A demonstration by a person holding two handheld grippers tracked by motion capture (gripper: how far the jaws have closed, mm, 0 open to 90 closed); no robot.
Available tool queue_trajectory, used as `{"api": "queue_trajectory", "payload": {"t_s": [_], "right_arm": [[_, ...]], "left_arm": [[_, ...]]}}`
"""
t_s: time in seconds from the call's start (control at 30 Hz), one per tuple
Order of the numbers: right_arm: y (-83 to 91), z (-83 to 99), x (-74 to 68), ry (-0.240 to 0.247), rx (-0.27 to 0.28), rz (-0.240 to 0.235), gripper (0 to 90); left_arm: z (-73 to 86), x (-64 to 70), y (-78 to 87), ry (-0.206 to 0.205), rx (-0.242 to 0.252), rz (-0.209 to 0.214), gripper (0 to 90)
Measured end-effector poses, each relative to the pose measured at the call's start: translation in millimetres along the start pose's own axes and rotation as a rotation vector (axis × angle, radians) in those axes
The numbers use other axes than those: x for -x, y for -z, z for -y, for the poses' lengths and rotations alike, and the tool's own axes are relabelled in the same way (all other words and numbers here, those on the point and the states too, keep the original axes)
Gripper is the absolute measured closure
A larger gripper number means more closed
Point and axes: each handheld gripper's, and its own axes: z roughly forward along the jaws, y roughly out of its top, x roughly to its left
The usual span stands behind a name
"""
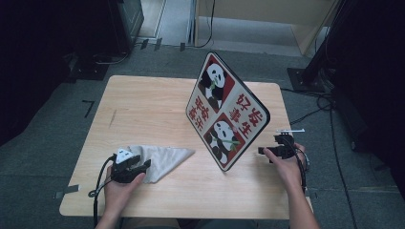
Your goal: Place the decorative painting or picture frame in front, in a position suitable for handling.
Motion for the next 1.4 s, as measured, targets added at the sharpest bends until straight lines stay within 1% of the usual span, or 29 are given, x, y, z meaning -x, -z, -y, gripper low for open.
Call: {"api": "queue_trajectory", "payload": {"t_s": [0.23, 0.27, 0.3, 0.33, 0.37, 0.4, 0.5, 0.53, 0.6, 0.63, 0.67, 0.7, 0.73, 0.83, 0.93, 0.97, 1.0, 1.17, 1.23, 1.33, 1.37, 1.4], "right_arm": [[-2.1, 3.7, 0.1, -0.001, -0.001, 0.006, 17.1], [-2.3, 4.0, -0.4, 0.005, -0.003, 0.01, 16.7], [-2.9, 4.4, -1.8, 0.023, -0.008, 0.019, 15.0], [-2.9, 4.4, -1.8, 0.023, -0.008, 0.019, 15.0], [-4.0, 4.3, -3.5, 0.034, -0.019, 0.017, 11.5], [-4.0, 4.3, -3.5, 0.034, -0.019, 0.017, 11.5], [-6.1, 3.8, -6.4, 0.052, -0.04, 0.024, 5.1], [-7.2, 4.1, -8.0, 0.058, -0.045, 0.029, 3.0], [-9.1, 6.0, -11.9, 0.078, -0.046, 0.062, 2.1], [-10.1, 7.3, -13.7, 0.091, -0.041, 0.079, 1.6], [-11.8, 9.8, -16.3, 0.111, -0.025, 0.103, 0.8], [-11.8, 9.8, -16.3, 0.111, -0.025, 0.103, 0.8], [-12.8, 12.3, -18.1, 0.128, -0.012, 0.12, 0.7], [-13.5, 14.5, -19.4, 0.139, -0.001, 0.13, 0.2], [-13.5, 17.6, -18.7, 0.142, 0.026, 0.127, 0.1], [-13.5, 19.9, -17.9, 0.138, 0.049, 0.126, 0.1], [-13.4, 21.0, -17.5, 0.138, 0.057, 0.126, 0.1], [-13.2, 24.0, -17.5, 0.136, 0.076, 0.129, 0.0], [-13.4, 26.1, -17.6, 0.134, 0.093, 0.127, 0.0], [-14.0, 32.0, -16.1, 0.138, 0.146, 0.122, 0.0], [-14.6, 36.4, -15.4, 0.139, 0.186, 0.118, 0.0], [-14.6, 36.4, -15.4, 0.139, 0.186, 0.118, 0.0]], "left_arm": [[-0.1, -0.3, 0.0, 0.001, 0.0, 0.001, 48.7], [0.0, -0.3, 0.0, 0.002, 0.001, 0.002, 48.7], [0.0, -0.3, -0.1, 0.002, 0.002, 0.002, 48.7], [-0.1, -0.3, 0.0, 0.0, 0.0, 0.002, 48.7], [-0.1, -0.3, 0.0, 0.001, 0.0, 0.002, 48.7], [-0.1, -0.4, 0.0, 0.002, 0.001, 0.002, 48.7], [-0.1, -0.6, 0.0, 0.004, 0.001, 0.004, 48.7], [-0.1, -0.6, 0.1, 0.004, 0.001, 0.005, 48.7], [-0.1, -0.7, 0.1, 0.005, 0.001, 0.005, 48.7], [-0.1, -0.7, 0.1, 0.005, 0.001, 0.006, 48.6], [0.0, -0.8, 0.0, 0.005, 0.002, 0.007, 48.6], [0.0, -0.8, 0.0, 0.006, 0.002, 0.007, 48.6], [0.0, -0.8, 0.0, 0.006, 0.003, 0.007, 48.6], [-0.1, -1.0, 0.1, 0.007, 0.002, 0.01, 48.6], [-0.2, -1.3, 0.1, 0.008, 0.002, 0.011, 48.5], [-0.1, -1.0, 0.0, 0.01, 0.002, 0.01, 48.6], [-0.1, -1.0, 0.0, 0.01, 0.002, 0.01, 48.5], [-0.2, -1.1, 0.0, 0.006, 0.001, 0.009, 48.6], [-0.2, -0.9, 0.0, 0.006, 0.001, 0.008, 48.6], [-0.1, -0.8, -0.1, 0.006, 0.002, 0.009, 48.5], [-0.3, -1.0, 0.2, 0.005, -0.001, 0.009, 48.6], [-0.2, -0.9, 0.0, 0.006, 0.001, 0.009, 48.6]]}}
